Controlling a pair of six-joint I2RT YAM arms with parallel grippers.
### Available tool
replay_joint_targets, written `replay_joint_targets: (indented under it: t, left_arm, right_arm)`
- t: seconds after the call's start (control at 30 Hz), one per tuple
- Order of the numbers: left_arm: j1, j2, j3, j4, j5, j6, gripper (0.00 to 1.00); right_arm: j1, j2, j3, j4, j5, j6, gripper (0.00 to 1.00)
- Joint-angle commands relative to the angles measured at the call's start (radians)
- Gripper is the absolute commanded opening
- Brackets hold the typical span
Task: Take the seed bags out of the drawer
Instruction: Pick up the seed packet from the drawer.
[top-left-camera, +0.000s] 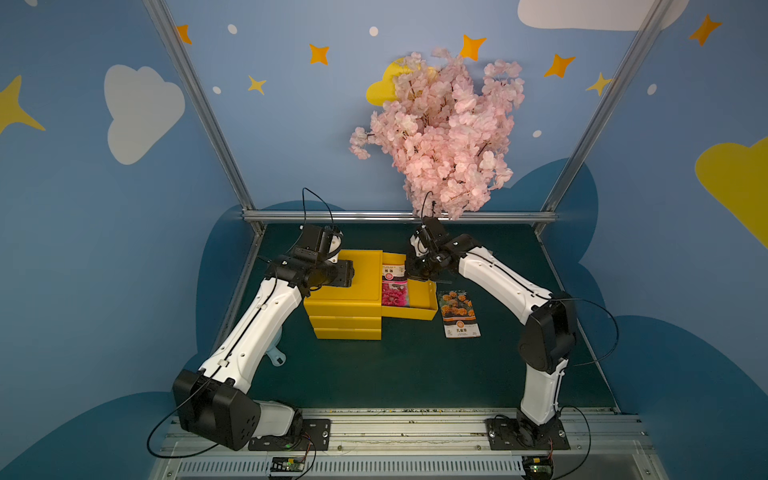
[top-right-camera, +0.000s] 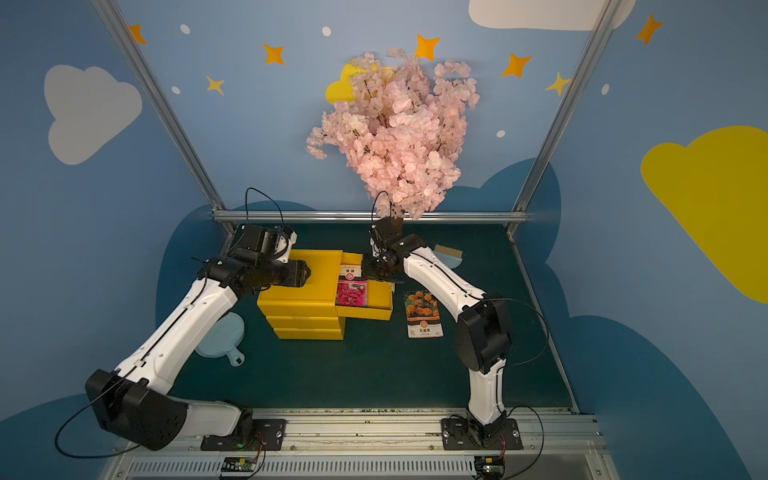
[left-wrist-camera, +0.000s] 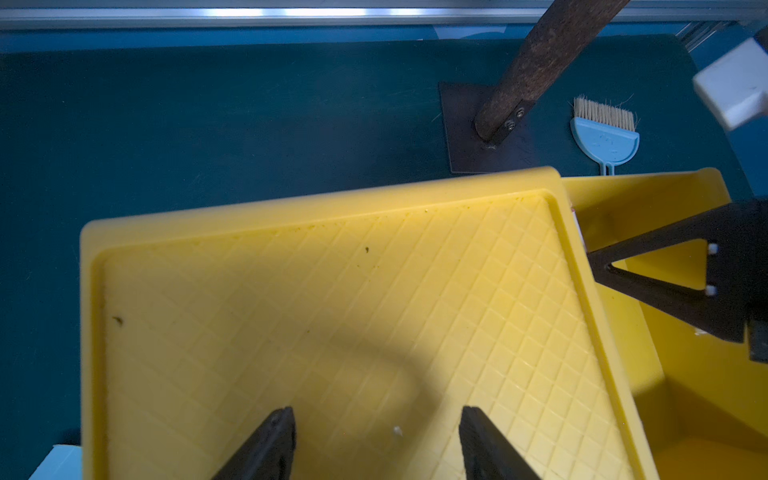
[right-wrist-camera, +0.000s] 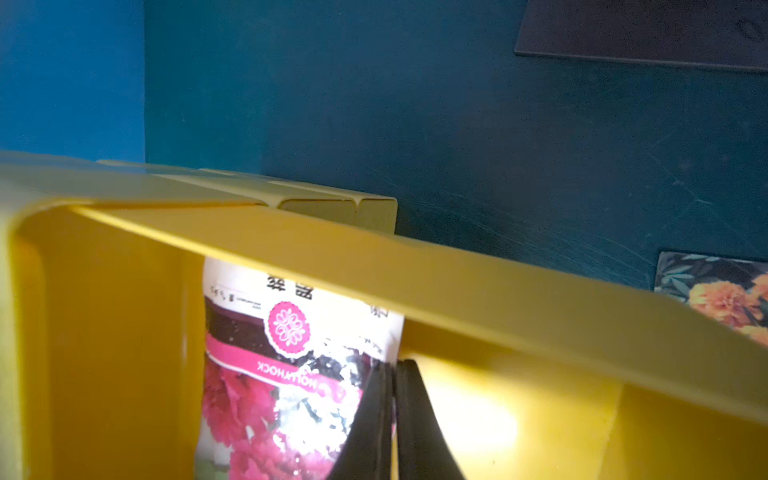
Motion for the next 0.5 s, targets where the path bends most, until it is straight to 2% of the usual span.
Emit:
replay_joint_targets:
  t: [0.0,0.03,0.47]
  left_arm:
    - [0.005,0.043,-0.043,-0.129,0.02,-0.004,0.67]
    - [0.006,0.044,-0.043,-0.129,0.019,-0.005,0.67]
    - [0.005,0.042,-0.035,-0.138,0.011,-0.009,0.67]
  right_arm:
    - [-0.003,-0.023,-0.044,0.046,-0.078,0.034,0.03]
    - [-0.005,-0.031,-0.048,0.052,-0.086,0.038,0.0]
    - [-0.027,-0.12,-0.062,0.076,-0.143,0.033,0.0]
